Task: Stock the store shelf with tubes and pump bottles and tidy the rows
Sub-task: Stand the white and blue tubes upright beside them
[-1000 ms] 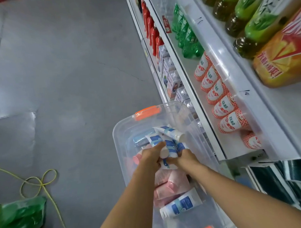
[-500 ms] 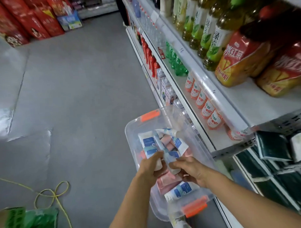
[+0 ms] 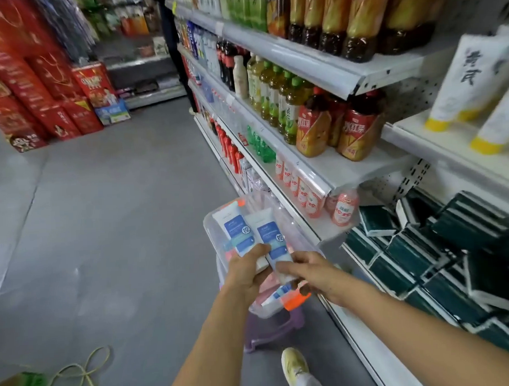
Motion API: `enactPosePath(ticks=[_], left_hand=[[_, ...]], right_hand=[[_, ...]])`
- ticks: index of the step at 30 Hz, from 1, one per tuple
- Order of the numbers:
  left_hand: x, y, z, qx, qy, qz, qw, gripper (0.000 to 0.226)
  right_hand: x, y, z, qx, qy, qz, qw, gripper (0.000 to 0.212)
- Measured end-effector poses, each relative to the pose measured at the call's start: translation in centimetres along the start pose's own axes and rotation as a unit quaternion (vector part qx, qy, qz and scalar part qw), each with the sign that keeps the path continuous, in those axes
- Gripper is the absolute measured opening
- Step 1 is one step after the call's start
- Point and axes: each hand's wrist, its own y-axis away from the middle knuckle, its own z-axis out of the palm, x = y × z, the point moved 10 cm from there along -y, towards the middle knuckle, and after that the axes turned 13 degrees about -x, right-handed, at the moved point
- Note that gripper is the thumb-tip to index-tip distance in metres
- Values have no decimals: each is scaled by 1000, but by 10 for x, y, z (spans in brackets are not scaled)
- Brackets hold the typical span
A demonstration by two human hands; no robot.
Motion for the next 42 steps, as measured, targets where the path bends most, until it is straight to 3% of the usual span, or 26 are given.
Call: enactPosePath(ticks=[3,8,14,23,28,36,42], left_hand=[[2,28,31,-31,-12,12,999,45],[-5,61,91,-91,-88,23,992,42],[-22,93,170,-161,-160,40,973,27],[-73,141,276,-202,-211,57,955,24],[-119,186,357,-266,-201,60,941,12],[-179,244,468,-348,-254,79,899,16],[-214,268,542,-392,-262,72,879,14]], right_hand=[[2,43,-5,37,-50,-22,998,8],[3,107,-18,48,8,-38,998,22],[6,186,-55,134,7,-91,987,29],[8,334,-120,290,1,-194,937,37],[23,427,-150,349,10,-226,910,35],[52,549,-200,439,18,-264,859,35],[77,614,-242,489,17,-240,838,32]])
